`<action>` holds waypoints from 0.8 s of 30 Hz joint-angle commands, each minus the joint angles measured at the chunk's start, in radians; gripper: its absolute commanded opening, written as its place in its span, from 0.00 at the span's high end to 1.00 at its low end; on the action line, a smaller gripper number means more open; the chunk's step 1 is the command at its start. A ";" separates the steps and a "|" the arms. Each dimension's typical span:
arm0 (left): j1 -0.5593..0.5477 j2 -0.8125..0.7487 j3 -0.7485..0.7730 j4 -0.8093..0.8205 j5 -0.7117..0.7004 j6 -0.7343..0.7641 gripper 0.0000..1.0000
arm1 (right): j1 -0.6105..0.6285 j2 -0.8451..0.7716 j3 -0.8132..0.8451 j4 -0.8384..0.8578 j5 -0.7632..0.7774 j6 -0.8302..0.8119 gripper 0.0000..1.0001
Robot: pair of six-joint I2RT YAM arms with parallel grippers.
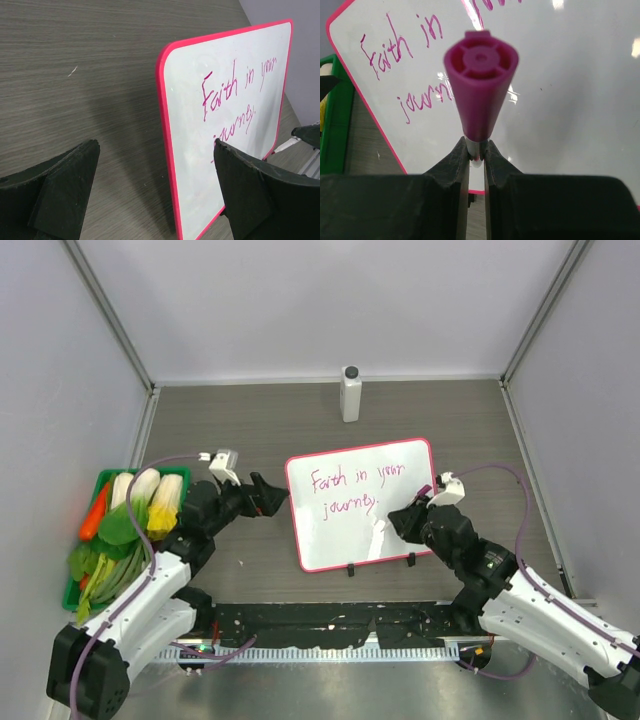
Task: Write a sentence on the whiteboard
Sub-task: Put down the whiteboard marker at the corner of the board.
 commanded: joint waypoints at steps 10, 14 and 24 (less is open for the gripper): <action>0.003 -0.014 0.148 -0.163 -0.160 -0.084 0.00 | -0.003 -0.056 -0.101 -0.209 -0.258 0.337 0.99; 0.003 0.009 0.174 -0.183 -0.200 -0.113 0.00 | -0.003 -0.116 -0.104 -0.344 -0.267 0.383 0.99; 0.004 0.046 0.204 -0.182 -0.217 -0.126 0.00 | -0.003 -0.244 -0.158 -0.517 -0.302 0.505 0.77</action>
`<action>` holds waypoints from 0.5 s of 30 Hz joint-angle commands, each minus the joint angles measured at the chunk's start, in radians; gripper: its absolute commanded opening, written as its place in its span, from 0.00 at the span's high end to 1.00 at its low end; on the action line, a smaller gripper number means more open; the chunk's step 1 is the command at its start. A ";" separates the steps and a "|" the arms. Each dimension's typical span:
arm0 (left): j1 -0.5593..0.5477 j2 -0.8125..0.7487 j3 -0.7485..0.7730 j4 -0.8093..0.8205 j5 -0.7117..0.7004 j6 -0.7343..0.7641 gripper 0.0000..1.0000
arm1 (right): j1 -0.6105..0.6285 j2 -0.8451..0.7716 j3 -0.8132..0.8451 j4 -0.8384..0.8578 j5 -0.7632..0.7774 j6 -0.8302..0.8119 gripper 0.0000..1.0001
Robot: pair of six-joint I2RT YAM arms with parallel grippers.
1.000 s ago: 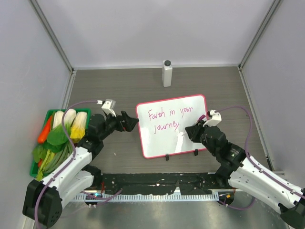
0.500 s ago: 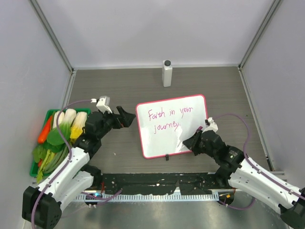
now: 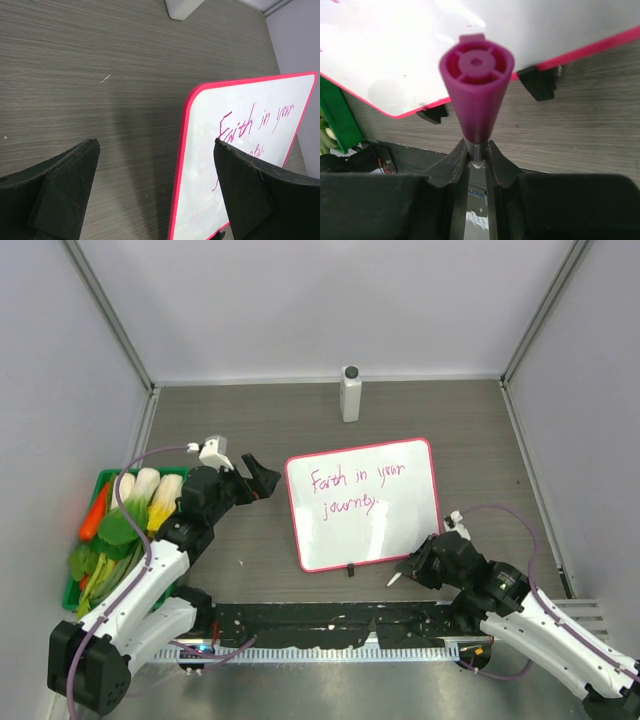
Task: Write a sentence on the whiteboard
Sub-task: Put down the whiteboard marker at the corner of the board.
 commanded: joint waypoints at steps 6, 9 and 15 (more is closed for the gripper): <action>0.003 0.024 0.071 -0.024 -0.036 -0.014 0.00 | -0.003 0.028 -0.012 -0.025 0.022 0.039 0.38; 0.004 0.030 0.089 -0.057 -0.067 -0.014 0.00 | -0.003 0.051 0.020 0.007 0.062 -0.015 0.23; 0.004 0.022 0.102 -0.081 -0.057 -0.014 0.00 | -0.003 0.128 0.076 0.136 0.089 -0.115 0.21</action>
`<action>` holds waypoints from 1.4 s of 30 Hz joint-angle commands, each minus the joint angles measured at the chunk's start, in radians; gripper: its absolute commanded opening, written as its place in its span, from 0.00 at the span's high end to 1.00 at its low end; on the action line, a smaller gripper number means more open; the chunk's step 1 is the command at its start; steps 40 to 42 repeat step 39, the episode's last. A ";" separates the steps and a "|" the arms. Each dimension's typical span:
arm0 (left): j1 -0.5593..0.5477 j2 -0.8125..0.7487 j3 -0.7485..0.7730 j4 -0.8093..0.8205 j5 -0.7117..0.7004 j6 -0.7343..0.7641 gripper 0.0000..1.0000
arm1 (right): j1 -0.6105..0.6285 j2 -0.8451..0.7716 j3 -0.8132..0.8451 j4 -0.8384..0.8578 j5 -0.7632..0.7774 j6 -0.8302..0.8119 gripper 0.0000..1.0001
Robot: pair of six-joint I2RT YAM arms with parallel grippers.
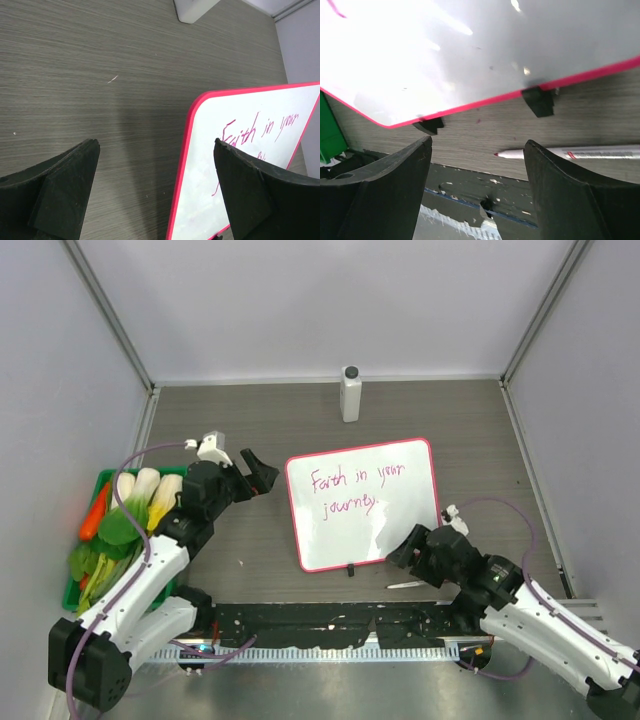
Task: Write a sentence on the whiteboard
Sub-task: Put down the whiteboard marker at the corner of the board, then reset both arms
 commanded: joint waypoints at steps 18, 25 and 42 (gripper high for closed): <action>0.003 0.081 0.189 -0.367 -0.132 -0.002 0.00 | -0.001 0.339 0.364 0.508 0.313 -0.597 0.01; 0.004 0.036 0.158 -0.332 -0.172 -0.002 0.00 | -0.010 0.291 0.383 0.569 0.457 -0.693 0.01; 0.004 -0.125 0.025 -0.160 -0.428 0.131 0.00 | -0.156 0.273 0.343 0.699 0.658 -0.808 0.01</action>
